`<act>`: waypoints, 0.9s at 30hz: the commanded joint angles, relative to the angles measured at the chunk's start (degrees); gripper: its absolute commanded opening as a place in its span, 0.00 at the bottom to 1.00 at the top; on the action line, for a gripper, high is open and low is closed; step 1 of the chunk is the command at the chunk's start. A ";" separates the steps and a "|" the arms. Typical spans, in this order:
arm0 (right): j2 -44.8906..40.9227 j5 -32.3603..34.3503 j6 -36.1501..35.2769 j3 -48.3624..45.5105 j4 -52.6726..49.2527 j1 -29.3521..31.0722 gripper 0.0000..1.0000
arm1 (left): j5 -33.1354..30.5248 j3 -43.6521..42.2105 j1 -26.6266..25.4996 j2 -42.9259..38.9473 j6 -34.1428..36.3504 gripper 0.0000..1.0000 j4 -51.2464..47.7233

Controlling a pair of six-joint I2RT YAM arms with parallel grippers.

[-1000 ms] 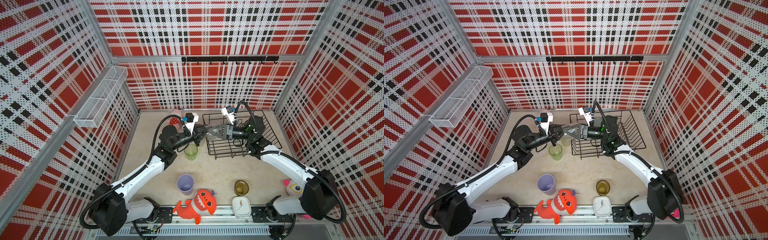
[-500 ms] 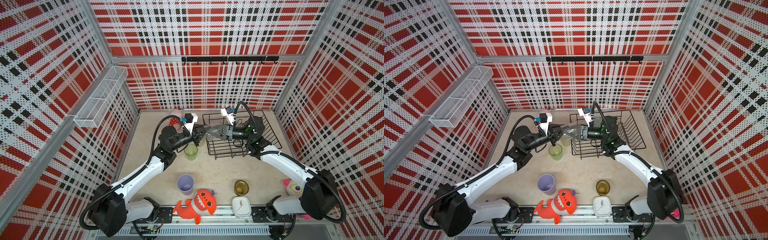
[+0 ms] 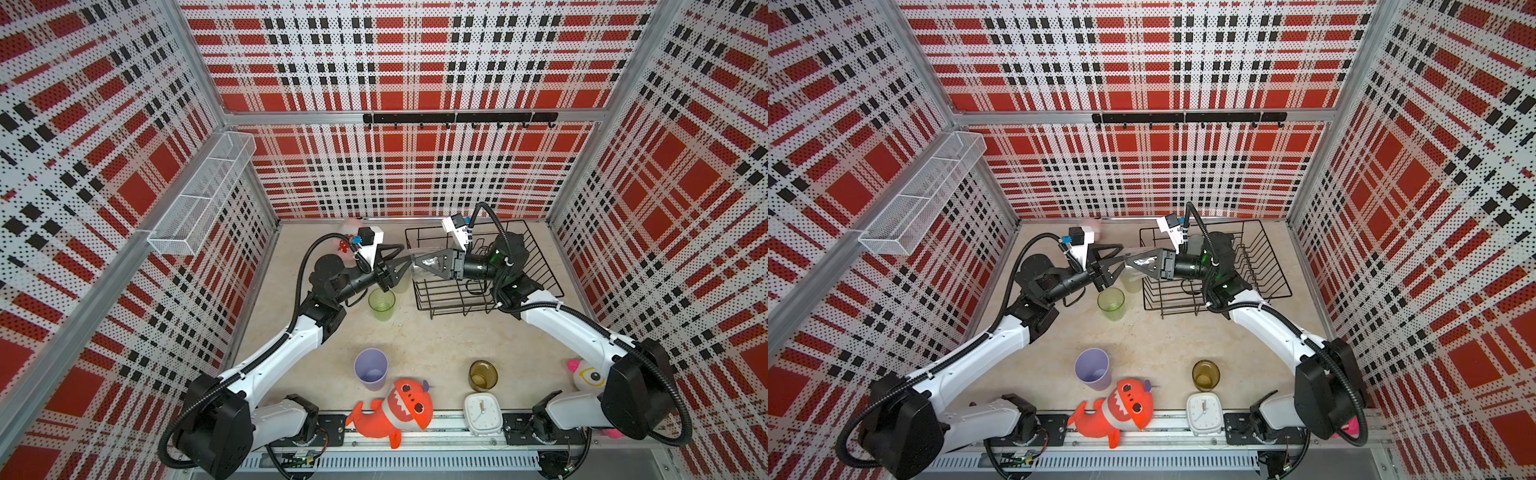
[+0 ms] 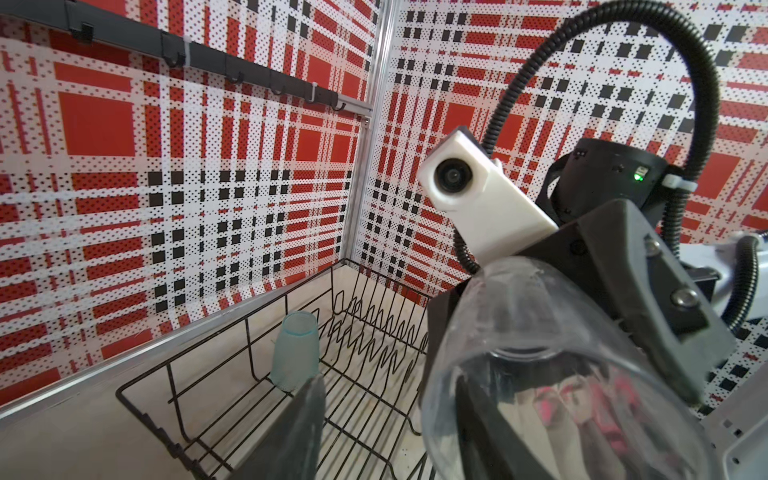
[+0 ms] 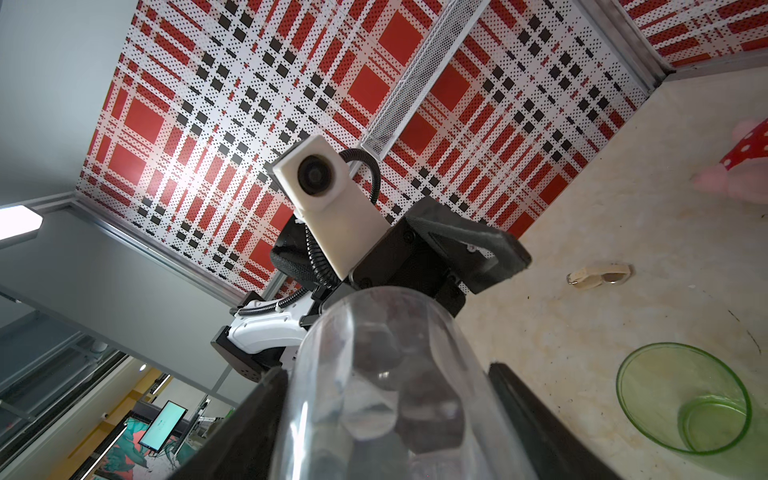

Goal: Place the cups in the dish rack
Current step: 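Release the left gripper and carry the clear cup over the rack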

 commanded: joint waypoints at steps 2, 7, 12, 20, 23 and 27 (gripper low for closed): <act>0.39 2.69 -4.24 0.84 -7.10 -2.92 0.73 | -0.77 -2.36 3.38 -3.25 -1.25 0.56 1.12; 3.70 18.47 -27.18 9.95 -38.67 -5.72 0.73 | -6.05 -6.35 7.75 -7.90 -1.87 0.57 0.34; 10.87 36.15 -39.55 18.63 -55.19 -5.63 0.73 | -11.36 -7.19 10.96 -10.29 -1.89 0.58 -5.82; 17.26 53.37 -44.98 23.64 -61.40 -5.63 0.73 | -21.40 -6.89 14.01 -10.04 -0.79 0.80 -13.33; 18.95 57.44 -45.90 23.55 -61.54 -5.63 0.73 | -27.18 -6.12 13.56 -9.82 0.82 0.89 -16.68; 20.98 62.06 -47.07 22.55 -60.84 -5.63 0.73 | -32.36 -6.35 13.74 -10.27 0.24 0.98 -18.29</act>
